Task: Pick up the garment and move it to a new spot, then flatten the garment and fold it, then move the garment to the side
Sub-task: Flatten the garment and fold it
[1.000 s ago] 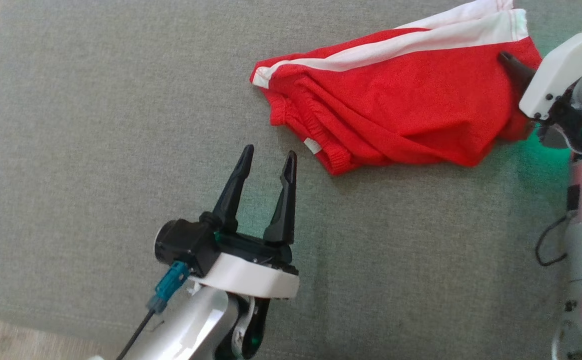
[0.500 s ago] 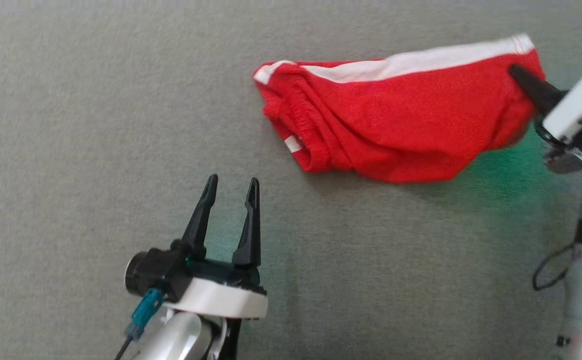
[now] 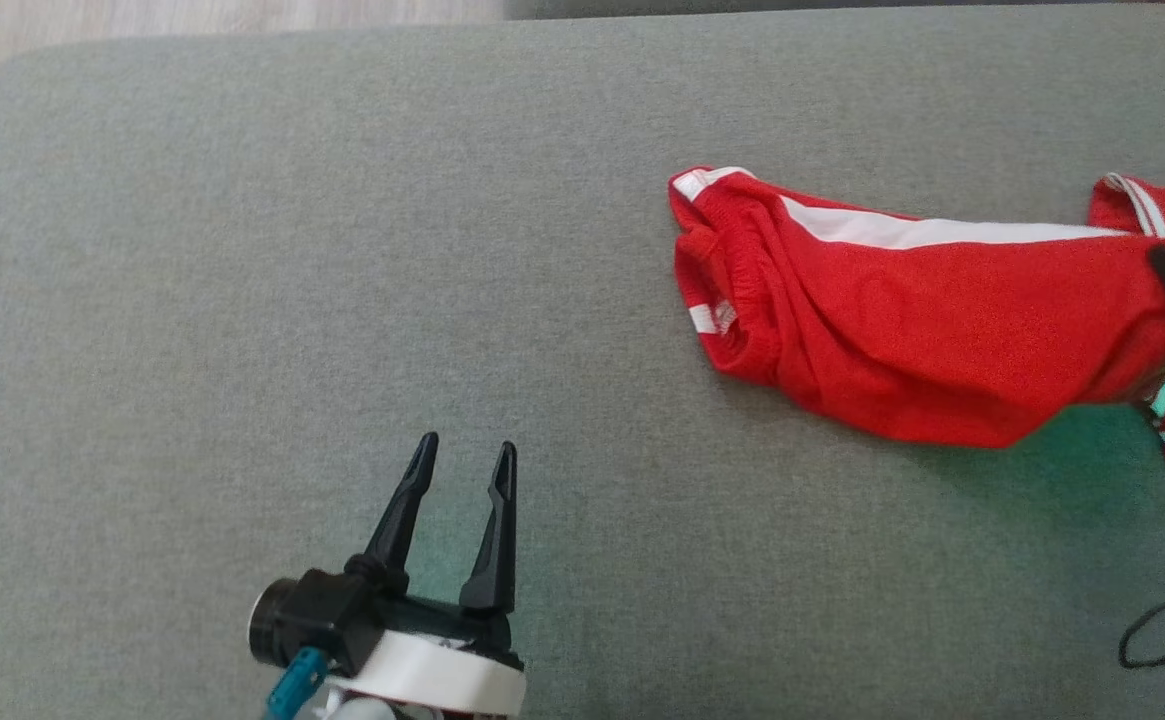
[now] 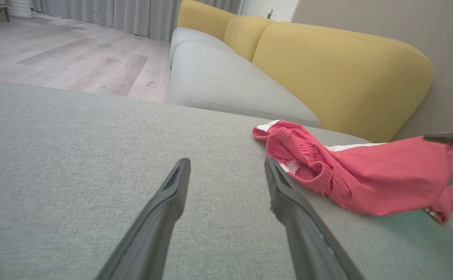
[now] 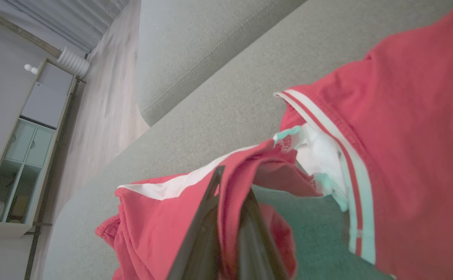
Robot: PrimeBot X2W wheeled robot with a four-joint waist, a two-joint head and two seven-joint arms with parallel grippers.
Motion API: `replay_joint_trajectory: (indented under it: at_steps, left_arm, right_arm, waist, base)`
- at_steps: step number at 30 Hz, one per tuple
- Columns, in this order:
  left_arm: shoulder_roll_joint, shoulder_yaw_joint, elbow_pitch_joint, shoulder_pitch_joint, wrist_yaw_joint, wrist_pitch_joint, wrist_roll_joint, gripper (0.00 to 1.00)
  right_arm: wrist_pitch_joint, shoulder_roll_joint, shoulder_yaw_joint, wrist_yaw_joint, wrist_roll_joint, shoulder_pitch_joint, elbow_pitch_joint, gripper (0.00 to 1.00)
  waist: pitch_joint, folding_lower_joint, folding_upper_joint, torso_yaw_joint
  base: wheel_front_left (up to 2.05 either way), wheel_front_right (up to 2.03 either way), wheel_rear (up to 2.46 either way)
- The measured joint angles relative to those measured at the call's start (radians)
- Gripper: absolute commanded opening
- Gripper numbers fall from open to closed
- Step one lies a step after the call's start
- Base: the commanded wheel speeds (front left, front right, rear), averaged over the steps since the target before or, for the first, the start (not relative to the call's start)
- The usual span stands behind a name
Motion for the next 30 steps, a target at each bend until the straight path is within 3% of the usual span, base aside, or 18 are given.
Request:
replay_joint_trajectory:
  at_steps: [4,16,23,30]
  left_arm:
    - [-0.002,0.0,0.004,0.002,-0.017,0.0,0.016,1.0]
    - [-0.039,0.01,0.041,0.0,-0.042,0.0,0.053,1.0]
    - [-0.063,0.033,0.059,0.005,-0.059,0.0,0.077,1.0]
    - [-0.081,0.057,0.075,0.01,-0.079,0.0,0.095,1.0]
  right_arm:
    - [-0.001,-0.005,0.056,0.0,-0.022,-0.015,-0.029,0.0]
    - [-0.012,-0.004,0.497,0.0,-0.013,-0.029,0.016,0.0]
    - [-0.132,-0.004,0.575,0.0,-0.004,-0.013,0.115,0.0]
    - [-0.156,-0.019,0.676,0.0,-0.032,-0.039,0.137,0.0]
  waist:
    - [0.014,0.0001,0.0,0.019]
    - [0.035,0.0002,0.0,0.1]
    - [0.033,0.0001,0.0,0.134]
    - [0.039,0.0003,0.0,0.132]
  base:
    - [0.0,0.0,0.0]
    - [0.0,0.0,0.0]
    - [0.0,0.0,0.0]
    - [0.0,0.0,0.0]
